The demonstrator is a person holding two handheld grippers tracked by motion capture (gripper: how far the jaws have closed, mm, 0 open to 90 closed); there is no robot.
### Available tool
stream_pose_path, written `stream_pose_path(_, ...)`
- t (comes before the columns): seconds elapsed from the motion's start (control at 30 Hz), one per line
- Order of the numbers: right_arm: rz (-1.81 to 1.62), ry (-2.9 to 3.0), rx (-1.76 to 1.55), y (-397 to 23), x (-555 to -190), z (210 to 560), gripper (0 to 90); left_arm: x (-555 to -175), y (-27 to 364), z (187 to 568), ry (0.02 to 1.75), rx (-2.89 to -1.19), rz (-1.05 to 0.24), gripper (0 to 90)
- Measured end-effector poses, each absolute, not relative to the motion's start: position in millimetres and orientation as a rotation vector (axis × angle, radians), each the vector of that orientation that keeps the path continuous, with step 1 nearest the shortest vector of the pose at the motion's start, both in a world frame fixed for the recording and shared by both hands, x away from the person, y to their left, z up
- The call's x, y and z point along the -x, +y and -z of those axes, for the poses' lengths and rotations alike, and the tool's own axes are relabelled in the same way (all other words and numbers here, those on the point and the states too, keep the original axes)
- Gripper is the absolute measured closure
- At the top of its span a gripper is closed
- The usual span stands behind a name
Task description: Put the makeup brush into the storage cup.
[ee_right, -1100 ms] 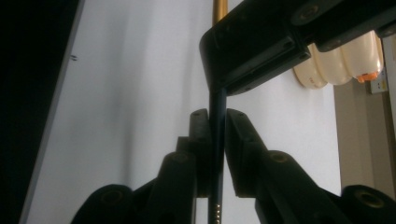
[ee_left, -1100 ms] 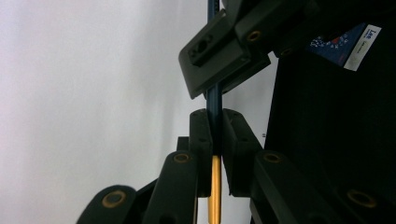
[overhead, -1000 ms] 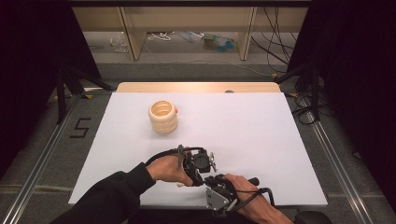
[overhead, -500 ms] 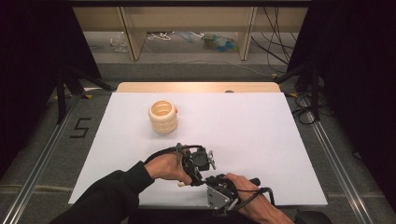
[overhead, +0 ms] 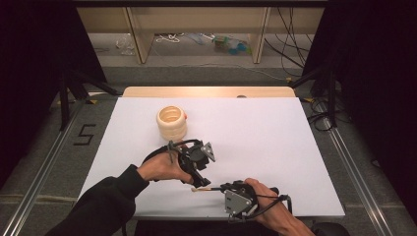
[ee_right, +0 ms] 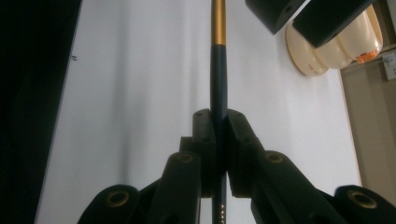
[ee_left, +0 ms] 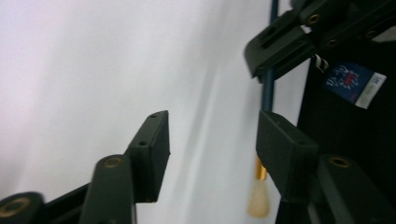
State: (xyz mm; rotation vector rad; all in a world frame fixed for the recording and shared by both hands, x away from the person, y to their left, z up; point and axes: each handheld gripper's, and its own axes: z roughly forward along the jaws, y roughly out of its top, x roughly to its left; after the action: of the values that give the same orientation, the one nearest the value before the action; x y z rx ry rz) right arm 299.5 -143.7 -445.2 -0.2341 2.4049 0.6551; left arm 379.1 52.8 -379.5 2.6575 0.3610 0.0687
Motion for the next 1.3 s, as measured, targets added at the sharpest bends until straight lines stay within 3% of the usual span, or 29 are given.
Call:
stream_pose_path(0.03,-0.665,2.394,0.278,-146.0,-302.6,443.2,84.1,-379.7,55.4,380.0,0.391,-2.619,-0.086,38.4)
stream_pose_path(0.3,-0.71,2.387,0.27,-157.3,-301.3,437.6,84.2,-386.0,84.5,379.1,0.519,-2.488,-0.157,36.3)
stream_pose_path(0.7,-0.929,2.431,0.045,-174.0,-307.5,430.0,84.2,-387.7,111.2,399.1,0.535,-2.462,-0.193,34.7)
stream_pose_path(1.3,-1.242,2.372,-0.301,-188.3,-324.4,426.7,84.1,-365.9,113.4,415.6,0.599,-2.169,-0.275,28.7)
